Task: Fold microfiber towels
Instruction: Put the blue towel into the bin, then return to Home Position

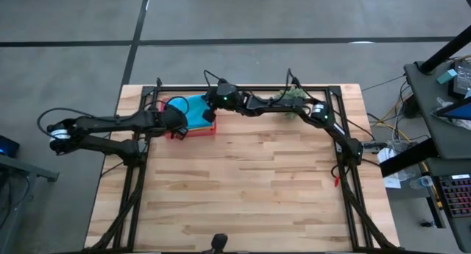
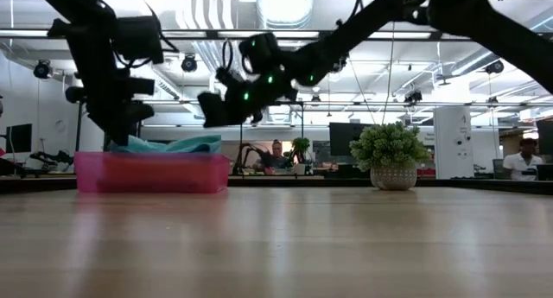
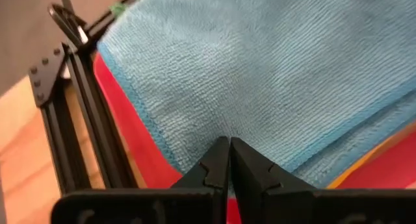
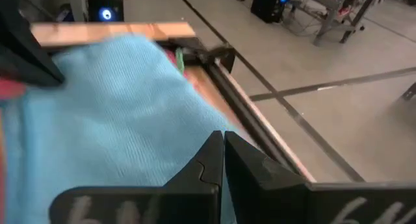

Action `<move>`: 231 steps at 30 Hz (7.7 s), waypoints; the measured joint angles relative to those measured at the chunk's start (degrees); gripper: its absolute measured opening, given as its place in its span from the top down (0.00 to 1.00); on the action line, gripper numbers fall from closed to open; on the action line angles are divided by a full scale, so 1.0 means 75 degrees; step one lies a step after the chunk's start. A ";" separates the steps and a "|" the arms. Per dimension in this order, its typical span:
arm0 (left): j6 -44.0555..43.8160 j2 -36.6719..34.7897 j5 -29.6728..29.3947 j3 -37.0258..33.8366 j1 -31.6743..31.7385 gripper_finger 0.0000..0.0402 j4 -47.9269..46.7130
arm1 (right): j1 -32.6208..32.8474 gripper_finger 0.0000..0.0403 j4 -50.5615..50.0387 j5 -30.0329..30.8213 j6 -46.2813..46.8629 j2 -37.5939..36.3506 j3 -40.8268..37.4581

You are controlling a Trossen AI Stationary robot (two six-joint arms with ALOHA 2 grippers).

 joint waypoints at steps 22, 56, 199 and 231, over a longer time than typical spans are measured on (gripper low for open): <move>-0.0127 -0.0017 0.0058 0.0014 0.0000 1.00 0.0019 | -0.0180 0.98 -0.0544 0.0044 0.0207 -0.0069 -0.0012; 0.2072 0.1048 -0.0610 0.0108 0.1966 1.00 0.1722 | 0.0345 0.98 -0.1290 -0.2320 0.0482 -0.0379 -0.1017; 0.3858 -0.7611 0.0959 -0.4714 -0.4937 1.00 0.7038 | 0.0086 0.98 0.4670 -0.2296 0.2098 -1.0205 -1.3758; 0.3855 -0.7532 0.0962 -0.4714 -0.4940 1.00 0.7045 | 0.1336 0.98 -0.1430 -0.0558 0.0767 -1.6968 -1.3758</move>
